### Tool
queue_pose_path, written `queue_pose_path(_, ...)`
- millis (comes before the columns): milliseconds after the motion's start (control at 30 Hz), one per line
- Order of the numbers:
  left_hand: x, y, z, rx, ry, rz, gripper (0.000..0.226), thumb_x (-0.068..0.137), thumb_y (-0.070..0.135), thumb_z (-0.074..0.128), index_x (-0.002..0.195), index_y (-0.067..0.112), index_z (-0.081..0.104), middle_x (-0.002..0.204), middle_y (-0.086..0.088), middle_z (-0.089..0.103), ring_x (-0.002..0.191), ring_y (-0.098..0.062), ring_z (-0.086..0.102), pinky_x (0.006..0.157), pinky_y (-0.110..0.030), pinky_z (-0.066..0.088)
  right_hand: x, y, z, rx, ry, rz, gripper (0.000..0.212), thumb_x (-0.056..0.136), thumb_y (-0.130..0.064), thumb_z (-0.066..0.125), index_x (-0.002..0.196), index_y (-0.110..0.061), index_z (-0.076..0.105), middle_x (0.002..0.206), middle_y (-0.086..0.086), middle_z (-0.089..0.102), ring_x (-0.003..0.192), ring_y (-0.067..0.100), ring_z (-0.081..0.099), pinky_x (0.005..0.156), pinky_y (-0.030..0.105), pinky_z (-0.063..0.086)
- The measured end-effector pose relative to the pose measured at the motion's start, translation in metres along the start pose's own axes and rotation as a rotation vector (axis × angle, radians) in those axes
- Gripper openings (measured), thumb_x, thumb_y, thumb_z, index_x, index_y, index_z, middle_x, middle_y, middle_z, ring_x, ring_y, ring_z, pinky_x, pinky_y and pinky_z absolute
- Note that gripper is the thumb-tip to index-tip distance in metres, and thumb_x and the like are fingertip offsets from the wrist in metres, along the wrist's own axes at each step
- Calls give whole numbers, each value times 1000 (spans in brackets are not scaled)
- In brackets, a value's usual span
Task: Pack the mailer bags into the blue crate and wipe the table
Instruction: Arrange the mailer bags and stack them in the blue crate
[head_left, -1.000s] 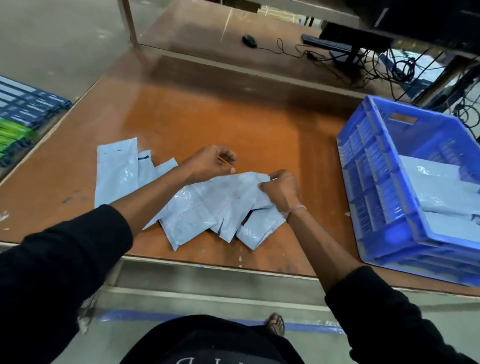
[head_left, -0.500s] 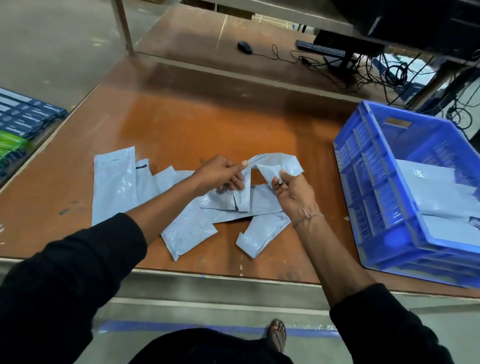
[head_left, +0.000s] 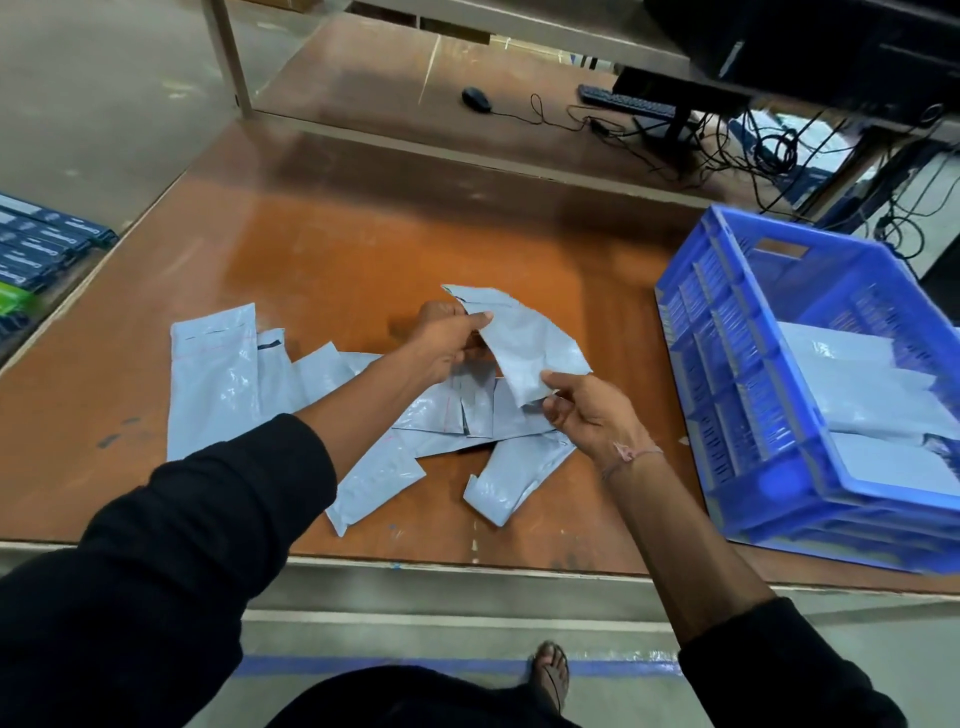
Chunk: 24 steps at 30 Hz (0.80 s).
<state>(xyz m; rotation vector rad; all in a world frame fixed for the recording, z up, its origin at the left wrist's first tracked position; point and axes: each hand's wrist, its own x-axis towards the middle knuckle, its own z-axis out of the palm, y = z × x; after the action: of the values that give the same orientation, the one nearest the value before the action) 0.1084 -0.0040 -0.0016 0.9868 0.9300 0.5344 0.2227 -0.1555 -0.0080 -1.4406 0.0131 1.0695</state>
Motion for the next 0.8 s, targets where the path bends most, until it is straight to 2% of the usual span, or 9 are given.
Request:
queue_pose_path(100, 8, 1, -8, 30, 87, 52, 14, 98, 2, 63, 88, 12, 62, 89, -9, 72, 68, -18, 70, 50, -30, 56, 3, -2, -8, -337, 18, -122, 23, 85, -7, 77, 98, 2, 61, 80, 18, 71, 55, 18, 64, 41, 24, 41)
queue_pose_path(200, 14, 7, -27, 11, 159, 106, 10, 100, 7, 57, 108, 12, 62, 98, -7, 73, 79, -21, 72, 55, -30, 57, 19, -3, -21, -885, 216, -347, 54, 72, -31, 85, 116, -10, 62, 106, 11, 67, 91, 23, 65, 72, 37, 56)
queue_pose_path(233, 16, 8, -33, 13, 165, 131, 16, 99, 7, 55, 114, 11, 62, 106, -8, 74, 89, -24, 72, 64, -32, 58, 23, -3, -23, -1077, 269, -401, 64, 68, -41, 84, 121, -14, 61, 113, 10, 64, 104, 26, 62, 85, 40, 55)
queue_pose_path(300, 17, 8, -43, 36, 175, 161, 25, 99, 7, 53, 123, 9, 62, 118, -9, 72, 102, -26, 70, 81, -38, 58, 25, -1, -22, -1267, 258, -407, 77, 63, -54, 82, 126, -17, 58, 118, 8, 62, 115, 29, 56, 94, 42, 52)
queue_pose_path(400, 15, 6, -50, 77, 153, 150, 22, 101, 9, 51, 119, 15, 62, 113, -4, 72, 101, -25, 69, 85, -41, 55, 24, 4, -13, -1282, 163, -346, 75, 64, -54, 86, 120, -13, 57, 110, 4, 62, 103, 26, 61, 84, 39, 55)
queue_pose_path(500, 14, 6, -53, 104, 118, 162, 18, 104, 9, 48, 112, 18, 62, 100, 2, 72, 89, -19, 68, 77, -35, 54, 27, 4, -6, -1226, 148, -312, 58, 67, -40, 90, 107, -11, 59, 98, 2, 60, 92, 20, 59, 72, 31, 48)
queue_pose_path(633, 13, 7, -54, 134, 80, 194, 15, 106, 12, 48, 113, 18, 60, 102, 2, 71, 89, -18, 68, 76, -34, 56, 39, -10, -5, -911, 155, -156, 40, 64, -21, 92, 79, -8, 57, 78, 7, 59, 76, 22, 59, 66, 37, 54)
queue_pose_path(733, 14, 8, -54, 135, 58, 187, 14, 107, 17, 49, 114, 21, 60, 114, -5, 72, 101, -25, 69, 89, -44, 57, 42, -25, -11, -745, 279, -233, 40, 66, -21, 86, 93, 0, 65, 100, 12, 71, 92, 26, 69, 79, 46, 62)
queue_pose_path(800, 14, 7, -53, 125, 45, 174, 14, 107, 19, 50, 115, 22, 61, 116, -5, 72, 102, -25, 70, 91, -46, 57, 37, -38, -15, -602, 393, -376, 41, 71, -20, 80, 105, -2, 66, 108, 10, 70, 98, 26, 69, 76, 39, 60)
